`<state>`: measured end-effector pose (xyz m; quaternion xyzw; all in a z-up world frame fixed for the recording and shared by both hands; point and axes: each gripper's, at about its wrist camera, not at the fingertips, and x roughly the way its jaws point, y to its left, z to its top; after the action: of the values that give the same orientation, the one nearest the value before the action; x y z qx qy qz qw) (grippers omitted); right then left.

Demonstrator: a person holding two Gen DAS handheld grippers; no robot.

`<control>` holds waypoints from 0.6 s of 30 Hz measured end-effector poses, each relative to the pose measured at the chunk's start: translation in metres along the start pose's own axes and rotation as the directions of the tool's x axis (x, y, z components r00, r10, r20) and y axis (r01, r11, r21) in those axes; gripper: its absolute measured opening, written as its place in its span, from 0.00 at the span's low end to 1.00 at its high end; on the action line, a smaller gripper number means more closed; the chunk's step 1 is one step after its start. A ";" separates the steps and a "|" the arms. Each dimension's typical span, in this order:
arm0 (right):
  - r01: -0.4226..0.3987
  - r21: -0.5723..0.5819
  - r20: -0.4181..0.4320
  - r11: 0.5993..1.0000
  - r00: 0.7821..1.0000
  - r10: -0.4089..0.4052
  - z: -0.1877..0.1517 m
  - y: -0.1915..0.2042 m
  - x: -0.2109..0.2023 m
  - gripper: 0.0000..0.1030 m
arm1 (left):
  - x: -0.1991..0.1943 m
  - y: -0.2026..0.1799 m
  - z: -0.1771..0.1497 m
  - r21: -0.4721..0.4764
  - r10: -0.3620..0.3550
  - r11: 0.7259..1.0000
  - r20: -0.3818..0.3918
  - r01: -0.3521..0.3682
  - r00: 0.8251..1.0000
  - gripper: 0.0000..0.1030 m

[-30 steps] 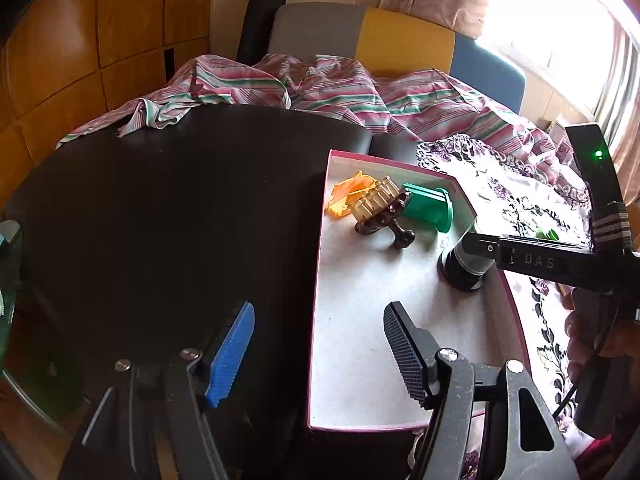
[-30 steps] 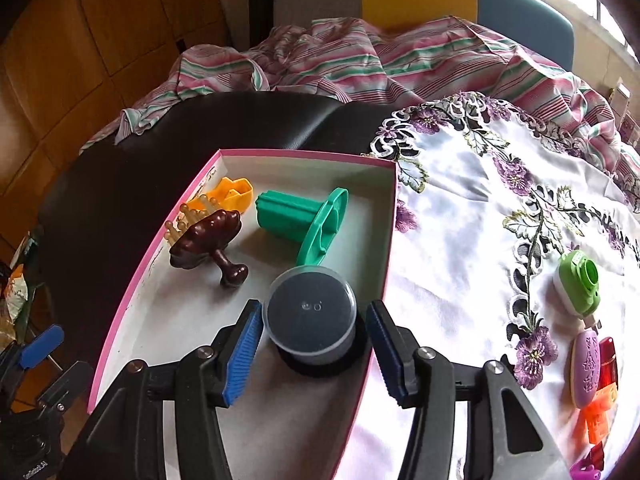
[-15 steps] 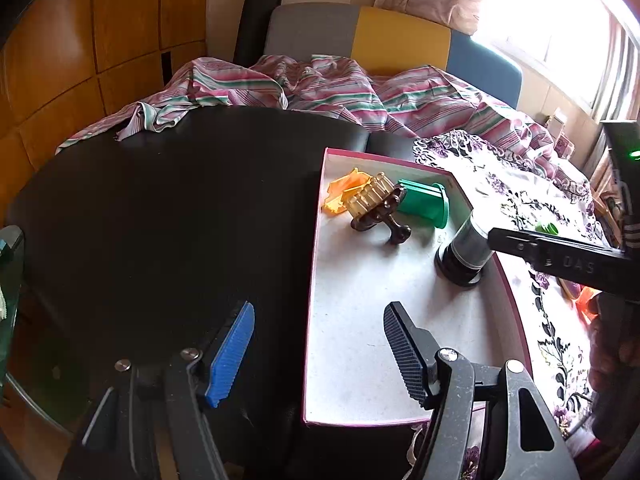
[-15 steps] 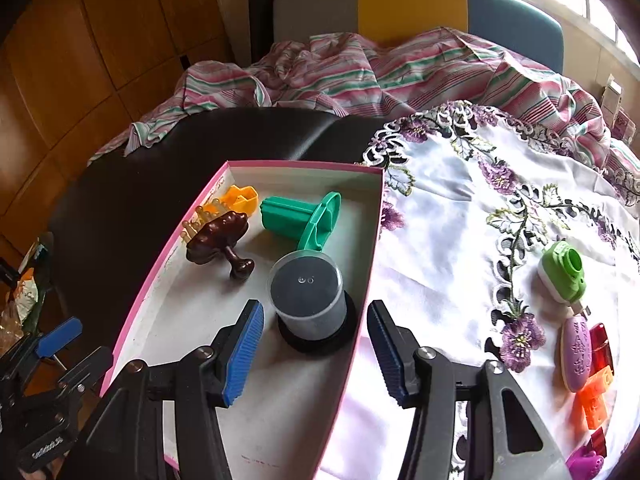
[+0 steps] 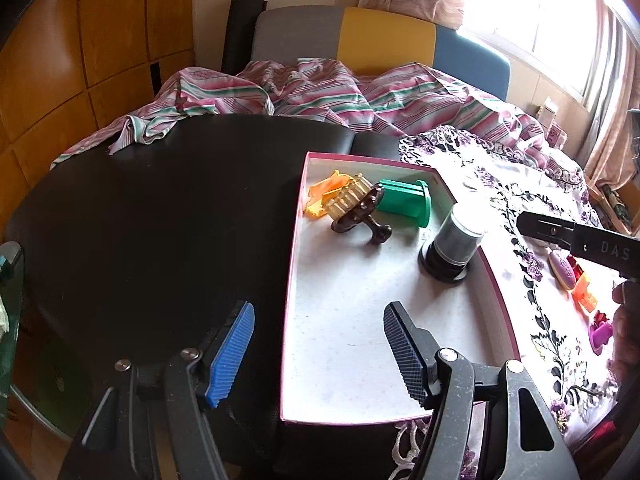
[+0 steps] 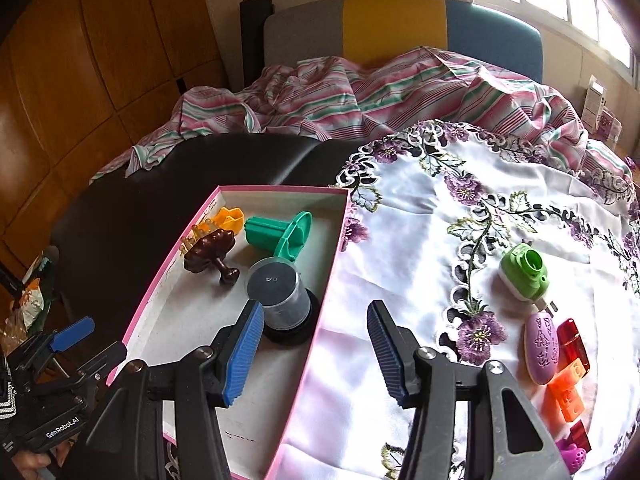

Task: Organize rigid objects
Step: 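Move both tools back over the toys on the tablecloth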

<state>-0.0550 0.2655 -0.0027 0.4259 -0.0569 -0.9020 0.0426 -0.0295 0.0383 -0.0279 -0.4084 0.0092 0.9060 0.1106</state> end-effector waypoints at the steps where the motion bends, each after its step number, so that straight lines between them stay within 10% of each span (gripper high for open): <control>1: 0.002 0.001 0.002 1.000 1.000 -0.002 0.000 -0.002 -0.001 0.53 | 0.000 -0.001 0.000 0.004 0.000 1.000 0.001 0.000 1.000 0.66; 18: 0.162 0.106 0.008 0.981 0.986 -0.164 -0.004 -0.100 -0.029 0.53 | -0.008 -0.039 0.014 0.085 -0.047 0.995 0.025 0.045 0.999 0.66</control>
<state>-0.0363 0.3683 0.0033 0.4231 -0.0695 -0.9018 -0.0544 -0.0265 0.0765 -0.0094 -0.3913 0.0367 0.9074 0.1487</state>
